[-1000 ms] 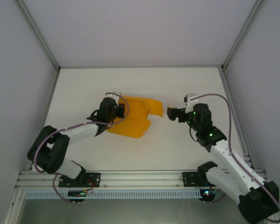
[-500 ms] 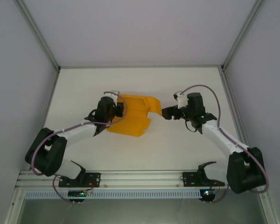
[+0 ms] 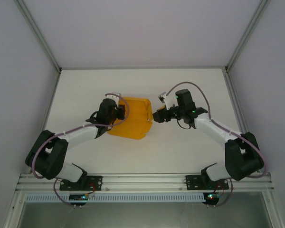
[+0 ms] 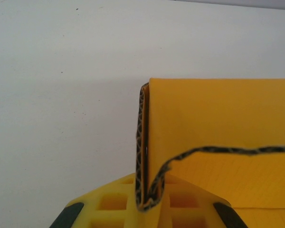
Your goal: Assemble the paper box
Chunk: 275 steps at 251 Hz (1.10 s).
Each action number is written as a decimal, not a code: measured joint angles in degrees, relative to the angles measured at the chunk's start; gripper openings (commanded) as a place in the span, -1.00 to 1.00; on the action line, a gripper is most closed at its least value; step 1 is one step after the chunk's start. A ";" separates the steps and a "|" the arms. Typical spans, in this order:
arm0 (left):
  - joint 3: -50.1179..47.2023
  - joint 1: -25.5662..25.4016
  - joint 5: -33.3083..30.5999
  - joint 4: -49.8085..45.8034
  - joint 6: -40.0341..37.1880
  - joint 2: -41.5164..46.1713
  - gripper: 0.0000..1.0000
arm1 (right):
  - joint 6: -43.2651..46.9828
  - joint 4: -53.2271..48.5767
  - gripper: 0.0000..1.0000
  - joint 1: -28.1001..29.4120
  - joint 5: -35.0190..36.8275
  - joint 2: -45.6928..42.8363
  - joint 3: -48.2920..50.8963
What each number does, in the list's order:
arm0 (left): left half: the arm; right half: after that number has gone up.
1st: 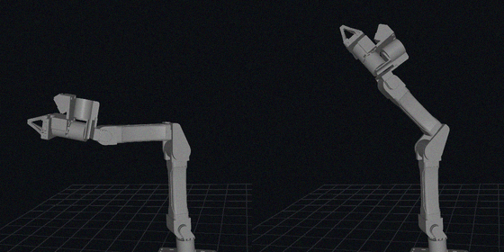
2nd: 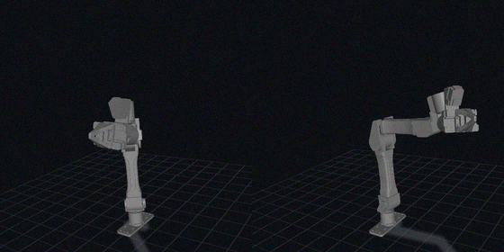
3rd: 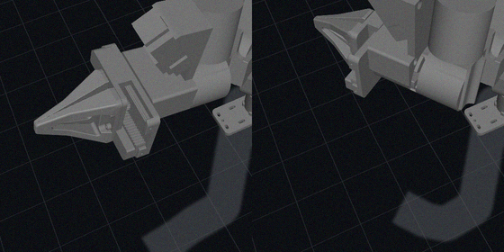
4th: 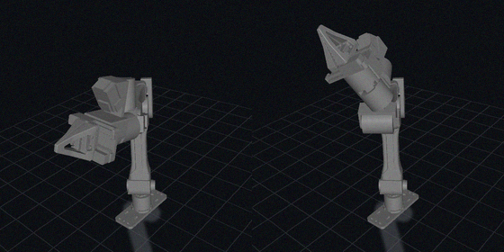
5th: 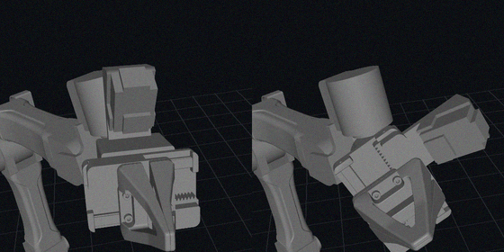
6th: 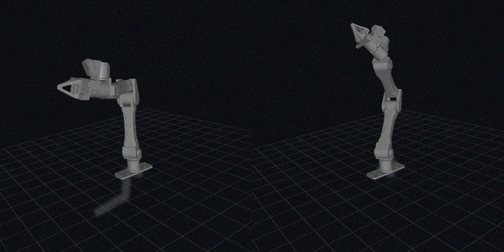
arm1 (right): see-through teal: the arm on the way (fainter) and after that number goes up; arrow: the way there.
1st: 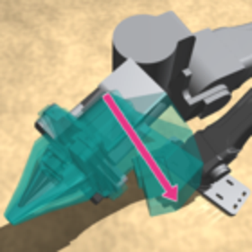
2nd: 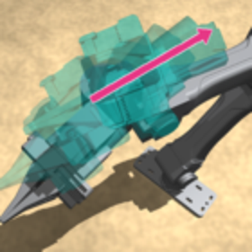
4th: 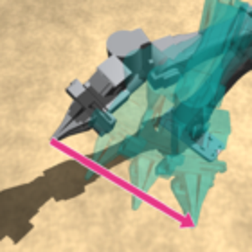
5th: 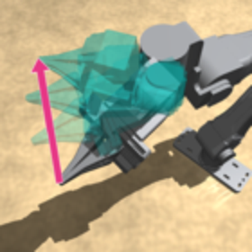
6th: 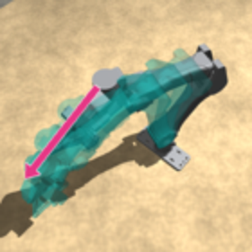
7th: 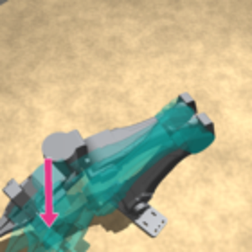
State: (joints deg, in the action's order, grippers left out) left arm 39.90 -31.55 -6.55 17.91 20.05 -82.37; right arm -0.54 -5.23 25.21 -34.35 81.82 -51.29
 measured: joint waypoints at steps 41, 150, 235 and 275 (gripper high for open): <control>0.00 0.00 -0.55 -0.26 -0.02 -0.02 -1.00 | -0.02 0.22 0.15 2.69 0.13 3.58 -2.62; 0.00 -0.74 -5.16 -1.86 -0.04 -0.02 -1.00 | -8.11 6.40 -0.27 10.43 23.34 9.35 -5.25; 1.99 -4.31 -12.00 -4.70 0.39 -1.70 -1.00 | -14.93 13.11 -1.00 14.64 44.89 17.20 -7.06; 4.04 -5.05 -14.88 -4.81 1.77 -2.03 -1.00 | -17.64 9.35 -1.00 17.88 57.40 18.27 -11.54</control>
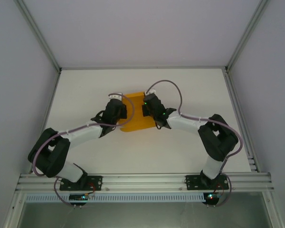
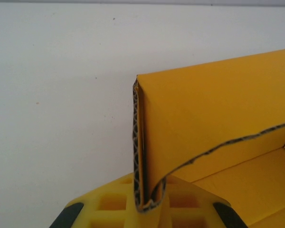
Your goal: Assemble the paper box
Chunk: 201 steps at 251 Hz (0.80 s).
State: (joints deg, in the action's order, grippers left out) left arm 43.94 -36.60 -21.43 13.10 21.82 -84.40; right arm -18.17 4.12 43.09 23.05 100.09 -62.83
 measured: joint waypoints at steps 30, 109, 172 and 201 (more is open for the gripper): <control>1.36 -0.17 -0.94 -0.52 1.22 -0.85 -1.00 | -3.19 -4.28 -0.98 1.46 5.90 1.81 -3.69; 1.49 -0.55 -0.02 -2.62 1.81 -1.55 -1.00 | 1.20 0.66 -0.52 -2.75 -6.14 1.01 0.35; 1.49 -0.55 0.66 -2.58 1.86 -2.40 -1.00 | 4.26 1.38 -0.83 -4.70 -11.96 0.42 0.35; 1.49 -0.90 1.22 -2.34 2.34 -2.40 -1.00 | 4.09 0.83 -0.99 -4.94 -10.29 0.42 0.33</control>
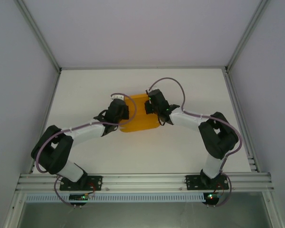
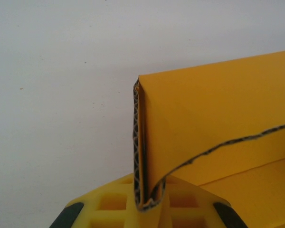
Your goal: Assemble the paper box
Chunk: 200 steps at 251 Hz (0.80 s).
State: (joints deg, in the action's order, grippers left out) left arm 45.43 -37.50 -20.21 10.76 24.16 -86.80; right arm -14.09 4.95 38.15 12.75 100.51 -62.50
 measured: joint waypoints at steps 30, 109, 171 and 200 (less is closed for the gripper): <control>1.70 -0.57 -3.04 -1.33 3.37 -1.44 -1.00 | -0.68 -0.04 -1.00 1.27 5.42 0.00 -0.15; 10.27 -2.29 -10.14 -11.21 16.98 -6.86 -1.00 | -12.90 -4.50 -1.00 4.02 17.59 1.09 -2.34; 9.90 -2.43 -7.45 -10.88 17.38 -6.86 -1.00 | -22.45 -8.28 -1.00 4.00 18.58 1.75 -2.69; 8.87 -2.36 -6.62 -8.92 15.54 -6.82 -1.00 | -21.57 -5.53 -0.99 3.96 18.45 1.77 -1.31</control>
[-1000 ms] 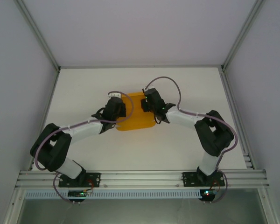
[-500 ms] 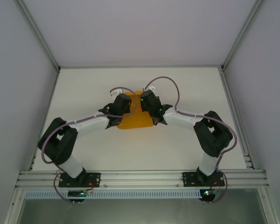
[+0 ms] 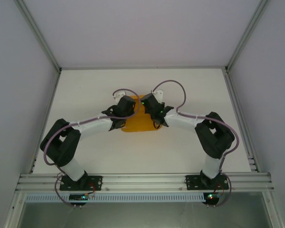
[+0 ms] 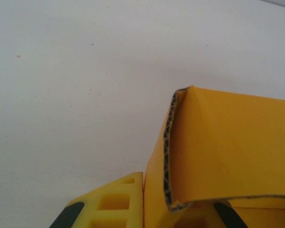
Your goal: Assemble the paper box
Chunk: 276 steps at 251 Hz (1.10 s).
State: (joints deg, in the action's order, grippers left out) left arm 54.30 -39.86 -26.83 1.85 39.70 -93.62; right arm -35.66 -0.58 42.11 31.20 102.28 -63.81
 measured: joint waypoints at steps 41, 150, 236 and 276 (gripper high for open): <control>-1.99 0.83 3.23 2.32 -3.91 0.09 -1.00 | 7.04 10.80 -0.45 -1.57 -5.01 -0.42 5.81; -1.84 5.29 5.92 -0.20 -8.57 0.20 -1.00 | 25.62 14.05 0.99 -1.81 -19.26 -6.58 6.67; 3.96 9.31 22.53 -9.51 -24.35 3.50 -0.88 | 25.90 11.98 0.99 -2.29 -23.96 -30.53 16.09; 10.56 8.76 30.16 -20.55 -41.40 3.54 -1.00 | 21.11 7.72 0.99 -8.00 -24.28 -43.80 23.19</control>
State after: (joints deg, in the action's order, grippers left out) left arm 64.86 -31.09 3.33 -18.70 -1.69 -90.08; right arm -14.55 7.14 34.11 6.92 58.48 -40.62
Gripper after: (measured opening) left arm 0.091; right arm 0.992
